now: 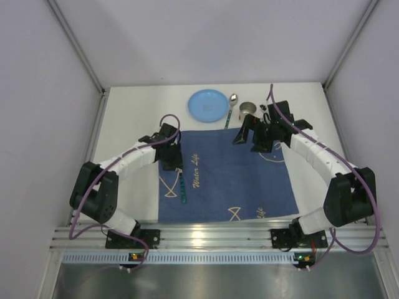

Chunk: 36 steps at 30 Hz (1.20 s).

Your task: Set the dinner table for one person

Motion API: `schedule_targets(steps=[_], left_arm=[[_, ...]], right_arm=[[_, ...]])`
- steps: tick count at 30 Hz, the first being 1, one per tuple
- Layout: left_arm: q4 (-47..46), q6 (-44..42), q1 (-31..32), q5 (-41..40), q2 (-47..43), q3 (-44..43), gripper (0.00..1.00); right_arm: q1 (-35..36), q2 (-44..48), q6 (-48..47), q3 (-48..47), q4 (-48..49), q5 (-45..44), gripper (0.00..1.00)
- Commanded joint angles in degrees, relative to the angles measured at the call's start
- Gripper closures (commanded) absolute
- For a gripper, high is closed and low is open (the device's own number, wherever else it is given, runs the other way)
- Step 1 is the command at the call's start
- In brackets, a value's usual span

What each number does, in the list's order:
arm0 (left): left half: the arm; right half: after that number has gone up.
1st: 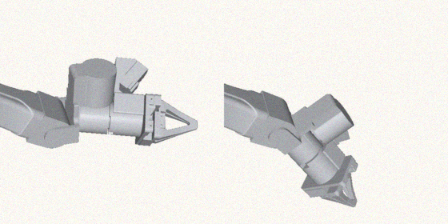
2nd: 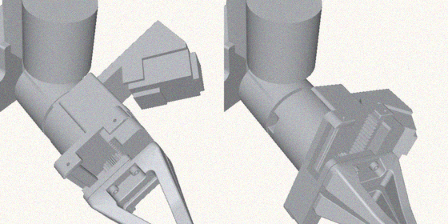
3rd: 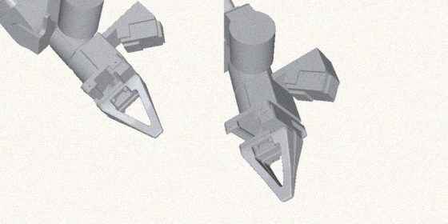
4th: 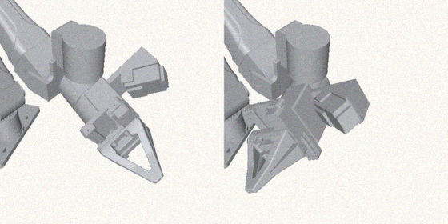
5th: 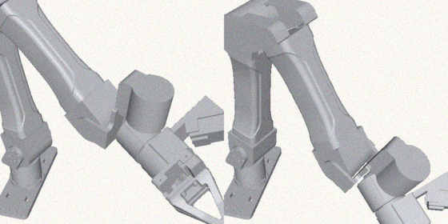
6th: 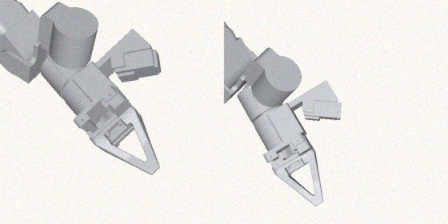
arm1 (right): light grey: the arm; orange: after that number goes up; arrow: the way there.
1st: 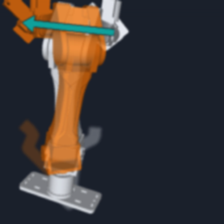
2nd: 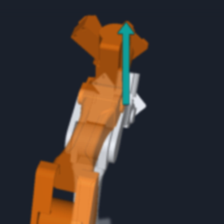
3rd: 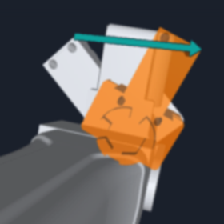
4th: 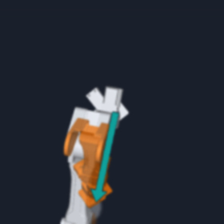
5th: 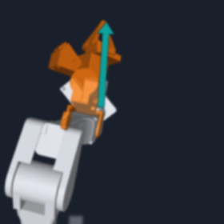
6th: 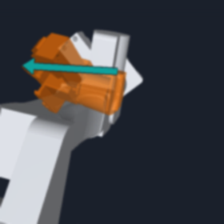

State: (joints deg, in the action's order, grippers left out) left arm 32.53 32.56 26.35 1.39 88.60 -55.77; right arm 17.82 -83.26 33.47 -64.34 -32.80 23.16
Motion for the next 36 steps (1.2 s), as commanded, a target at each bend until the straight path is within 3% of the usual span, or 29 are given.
schedule_targets(steps=[1,2,3,4,7,13,18,23,26,27,29,30,32,33,34,36], left_arm=[[-1.6,2.7,0.5,-3.3,-4.4,0.3,0.55],[-0.8,2.6,0.4,-3.7,-4.8,0.0,0.51],[-0.3,2.5,0.5,-3.9,-5.4,-0.4,0.21],[0.3,2.2,0.5,-4.9,-6.2,-1.4,0.02],[3.7,0.6,0.4,-6.8,-7.1,-5.0,0.01],[6.4,-2.3,0.3,-9.6,-6.9,-11.5,0.01],[6.1,-3.9,0.0,-9.3,-4.2,-14.0,0.01],[7.5,-6.0,-0.5,-9.7,-1.1,-16.5,0.01],[7.6,-6.5,-1.1,-9.4,0.2,-17.1,0.01],[7.6,-6.5,-1.3,-9.4,0.4,-17.3,0.01],[7.6,-6.8,-1.8,-9.1,0.8,-17.4,0.01],[7.5,-6.9,-2.1,-9.0,0.9,-17.5,0.01],[7.5,-7.0,-2.8,-8.2,1.5,-17.5,0.01],[7.5,-7.0,-2.9,-8.2,1.8,-17.6,0.01],[7.5,-7.0,-3.1,-8.0,1.9,-18.1,0.01],[7.6,-7.1,-3.1,-7.4,2.5,-18.5,0.01]], right_arm=[[-1.8,-1.1,-1.1,-5.8,0.1,-0.6,0.0],[-2.2,-2.7,-1.2,-7.1,0.2,-0.7,0.0],[-3.2,-3.6,-1.1,-10.1,-0.1,-0.9,0.0],[-3.8,-5.9,-0.9,-11.9,-0.4,-2.1,0.0],[-6.3,-11.8,-0.2,-20.5,-5.9,-10.8,0.0],[-10.3,-27.5,0.5,-39.0,-12.7,-19.3,0.02],[-10.4,-39.0,0.8,-53.9,-16.8,-19.9,0.09],[-10.4,-47.2,1.6,-60.9,-18.5,-20.1,0.17],[-10.3,-49.4,1.6,-61.6,-18.6,-20.5,0.29],[-10.1,-49.7,1.6,-61.4,-18.7,-20.8,0.4],[-10.0,-50.3,1.5,-61.1,-19.1,-20.9,0.5],[-9.9,-50.5,1.3,-60.8,-19.0,-20.9,0.63],[-9.8,-50.6,0.8,-60.9,-18.9,-21.0,0.78],[-9.9,-50.6,0.5,-61.7,-19.0,-21.0,0.93],[-9.9,-50.4,0.2,-62.3,-19.0,-21.1,1.0],[-10.1,-49.6,-0.1,-64.2,-19.0,-21.2,1.0]])
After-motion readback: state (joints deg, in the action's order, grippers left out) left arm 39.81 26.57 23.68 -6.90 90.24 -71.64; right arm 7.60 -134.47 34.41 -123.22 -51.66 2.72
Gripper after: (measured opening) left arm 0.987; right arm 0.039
